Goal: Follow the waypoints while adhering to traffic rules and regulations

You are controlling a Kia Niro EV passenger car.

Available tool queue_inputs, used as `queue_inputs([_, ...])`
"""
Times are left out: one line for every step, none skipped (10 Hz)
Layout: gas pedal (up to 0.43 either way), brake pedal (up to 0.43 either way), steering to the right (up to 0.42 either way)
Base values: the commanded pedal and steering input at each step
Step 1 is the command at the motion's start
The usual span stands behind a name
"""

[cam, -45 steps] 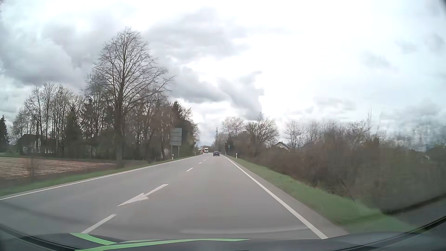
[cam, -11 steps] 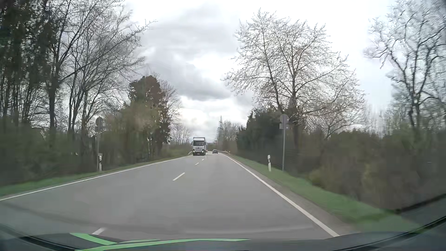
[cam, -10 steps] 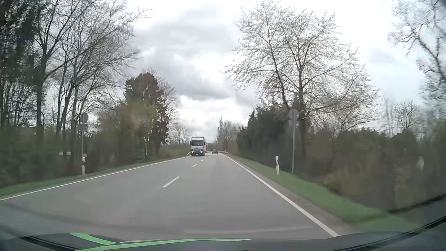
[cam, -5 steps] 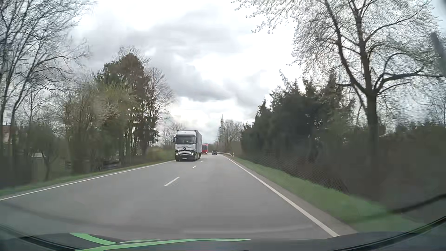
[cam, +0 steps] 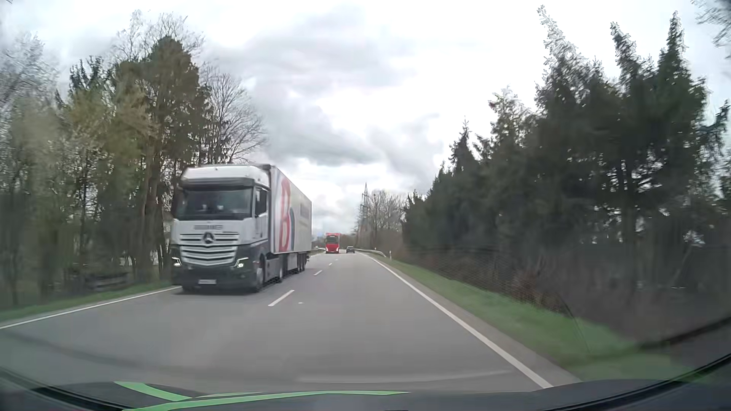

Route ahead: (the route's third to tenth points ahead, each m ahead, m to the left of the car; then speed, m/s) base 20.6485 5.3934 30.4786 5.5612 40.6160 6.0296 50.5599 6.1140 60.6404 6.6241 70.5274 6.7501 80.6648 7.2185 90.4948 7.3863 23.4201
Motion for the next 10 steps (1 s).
queue_inputs([0.228,0.000,-0.001])
queue_inputs([0.228,0.000,-0.001])
queue_inputs([0.228,0.000,-0.001])
queue_inputs([0.228,0.000,-0.001])
queue_inputs([0.228,0.000,-0.001])
queue_inputs([0.228,0.000,-0.001])
queue_inputs([0.228,0.000,-0.001])
queue_inputs([0.228,0.000,-0.001])
queue_inputs([0.228,0.000,-0.002])
queue_inputs([0.228,0.000,-0.001])
